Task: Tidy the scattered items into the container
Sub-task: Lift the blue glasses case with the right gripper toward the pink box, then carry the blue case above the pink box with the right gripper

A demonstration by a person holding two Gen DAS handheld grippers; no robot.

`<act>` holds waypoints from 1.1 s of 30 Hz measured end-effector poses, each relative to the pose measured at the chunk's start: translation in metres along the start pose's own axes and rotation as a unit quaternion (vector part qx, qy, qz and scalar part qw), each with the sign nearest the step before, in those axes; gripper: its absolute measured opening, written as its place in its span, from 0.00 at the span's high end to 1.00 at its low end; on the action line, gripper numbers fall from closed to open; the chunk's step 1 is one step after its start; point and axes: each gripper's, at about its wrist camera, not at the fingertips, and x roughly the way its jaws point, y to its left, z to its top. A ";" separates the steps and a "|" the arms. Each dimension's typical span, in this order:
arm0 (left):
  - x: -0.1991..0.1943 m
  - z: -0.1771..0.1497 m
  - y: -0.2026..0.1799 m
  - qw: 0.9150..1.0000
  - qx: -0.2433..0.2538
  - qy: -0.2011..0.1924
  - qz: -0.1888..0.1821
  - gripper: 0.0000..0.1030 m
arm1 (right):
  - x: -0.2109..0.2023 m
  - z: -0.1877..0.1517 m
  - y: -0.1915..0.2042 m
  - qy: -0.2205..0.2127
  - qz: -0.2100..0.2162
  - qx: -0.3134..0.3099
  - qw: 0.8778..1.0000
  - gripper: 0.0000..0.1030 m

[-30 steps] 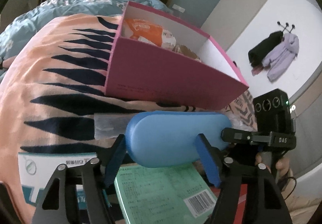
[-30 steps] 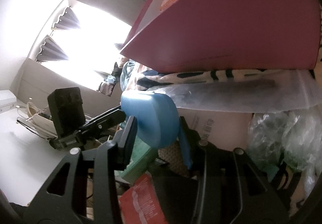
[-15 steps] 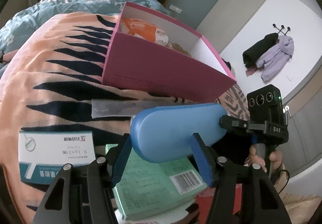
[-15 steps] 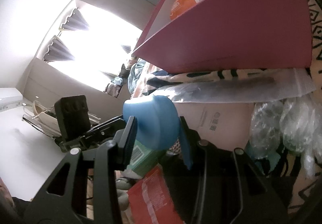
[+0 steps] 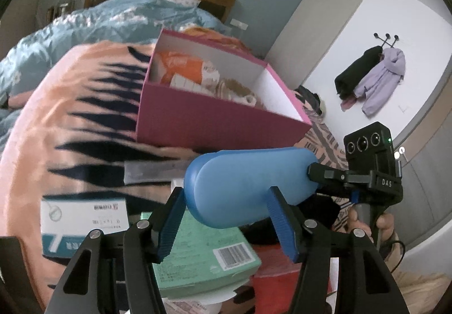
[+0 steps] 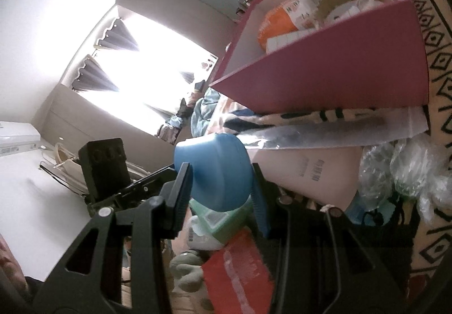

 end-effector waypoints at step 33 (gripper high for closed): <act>-0.033 0.077 -0.035 0.997 0.048 -0.058 -0.001 0.41 | -0.031 0.064 0.054 -0.060 0.009 -0.073 0.995 0.58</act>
